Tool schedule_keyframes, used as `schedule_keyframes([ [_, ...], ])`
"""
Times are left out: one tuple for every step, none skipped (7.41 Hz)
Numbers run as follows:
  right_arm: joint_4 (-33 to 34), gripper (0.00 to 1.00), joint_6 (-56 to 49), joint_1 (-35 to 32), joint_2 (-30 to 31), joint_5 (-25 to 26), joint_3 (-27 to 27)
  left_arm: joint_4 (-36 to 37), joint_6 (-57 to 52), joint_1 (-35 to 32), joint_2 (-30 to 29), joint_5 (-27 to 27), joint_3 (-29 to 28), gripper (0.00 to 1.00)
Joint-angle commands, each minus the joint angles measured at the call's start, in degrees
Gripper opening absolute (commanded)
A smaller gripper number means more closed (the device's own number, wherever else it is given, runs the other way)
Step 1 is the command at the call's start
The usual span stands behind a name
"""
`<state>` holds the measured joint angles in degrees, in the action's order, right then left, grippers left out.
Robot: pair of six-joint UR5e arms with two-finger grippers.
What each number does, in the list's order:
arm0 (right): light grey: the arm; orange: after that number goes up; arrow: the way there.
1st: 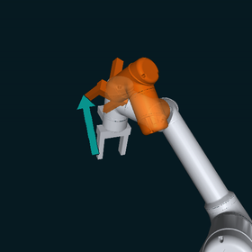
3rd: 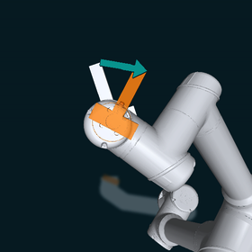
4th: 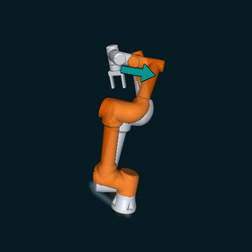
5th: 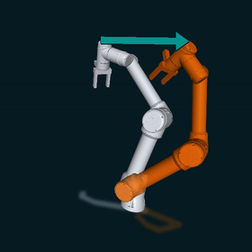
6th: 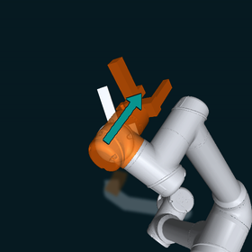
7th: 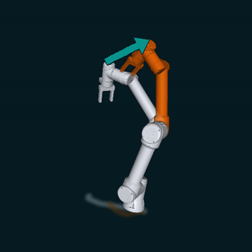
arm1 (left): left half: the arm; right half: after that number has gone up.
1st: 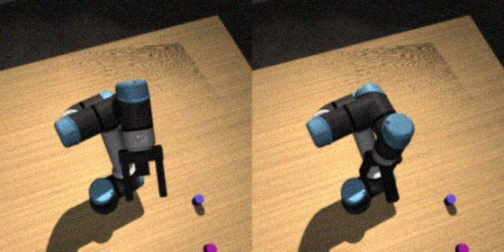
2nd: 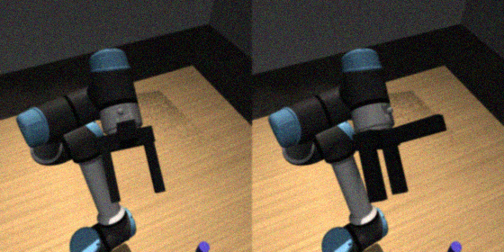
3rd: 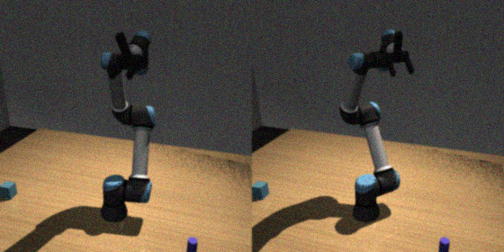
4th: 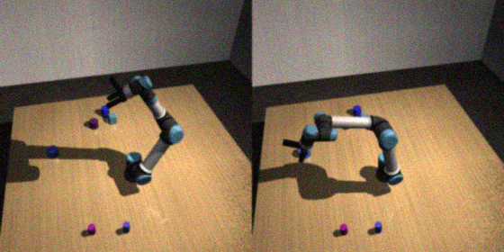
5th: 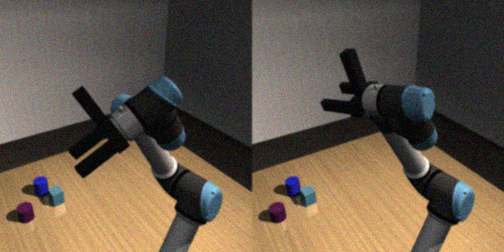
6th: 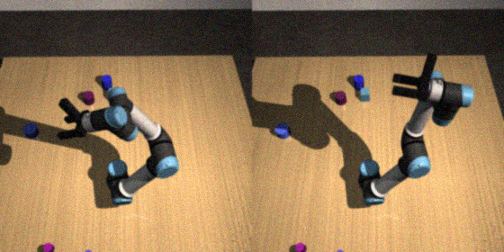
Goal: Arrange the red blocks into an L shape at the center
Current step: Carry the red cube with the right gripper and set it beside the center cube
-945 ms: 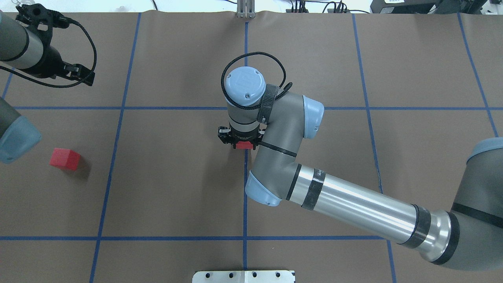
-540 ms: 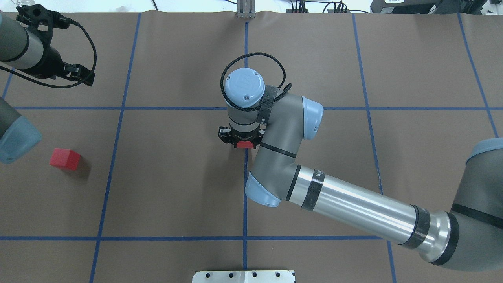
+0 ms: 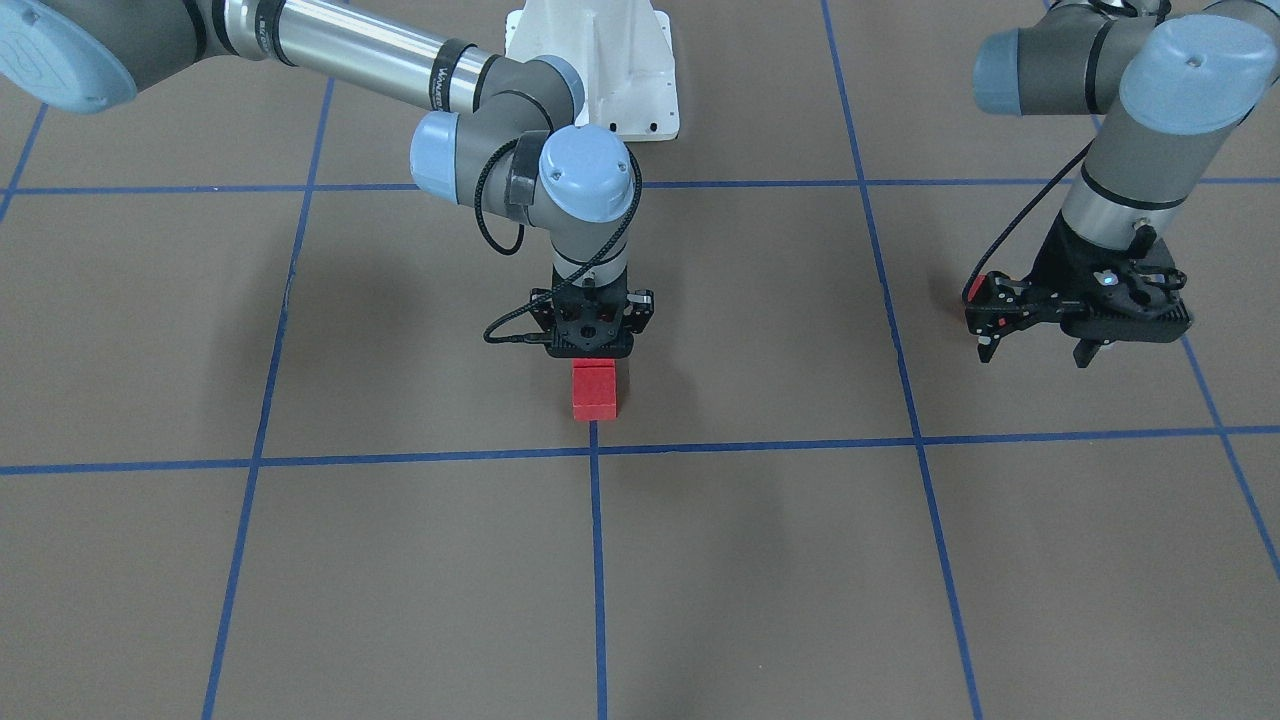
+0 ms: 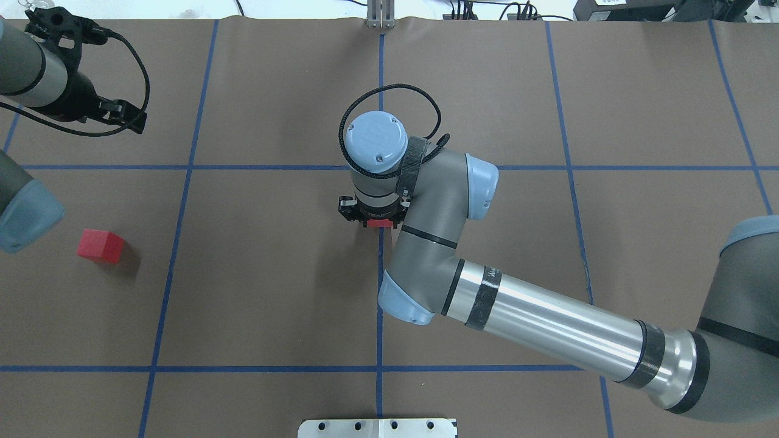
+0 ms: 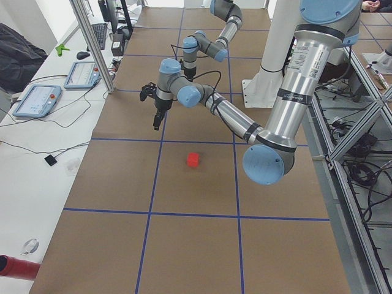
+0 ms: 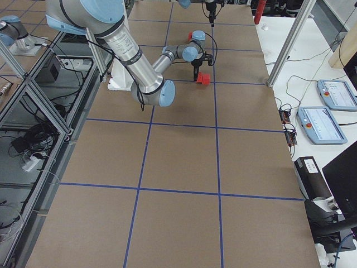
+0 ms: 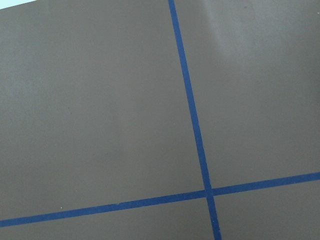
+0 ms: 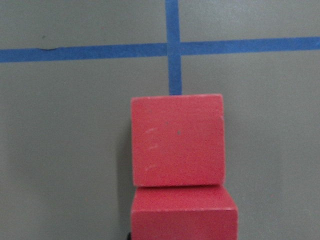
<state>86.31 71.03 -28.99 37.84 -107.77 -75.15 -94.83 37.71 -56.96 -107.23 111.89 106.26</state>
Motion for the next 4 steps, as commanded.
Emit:
schedule_keyframes([
  [-0.1,0.97,0.0,0.1,0.0,0.4,0.0,0.0,0.0,0.0,0.2,0.0,0.0,1.0],
  [-0.2,0.97,-0.1,0.1,0.0,0.4,0.0,0.0,-0.1,-0.1,0.2,0.0,0.0,1.0],
  [-0.2,0.97,-0.1,0.0,-0.1,0.3,-0.1,-0.1,-0.1,-0.1,0.2,0.0,0.1,1.0],
  [-0.4,0.98,0.0,-0.1,-0.2,0.3,-0.8,-0.1,-0.2,-0.2,0.6,0.0,0.1,1.0],
])
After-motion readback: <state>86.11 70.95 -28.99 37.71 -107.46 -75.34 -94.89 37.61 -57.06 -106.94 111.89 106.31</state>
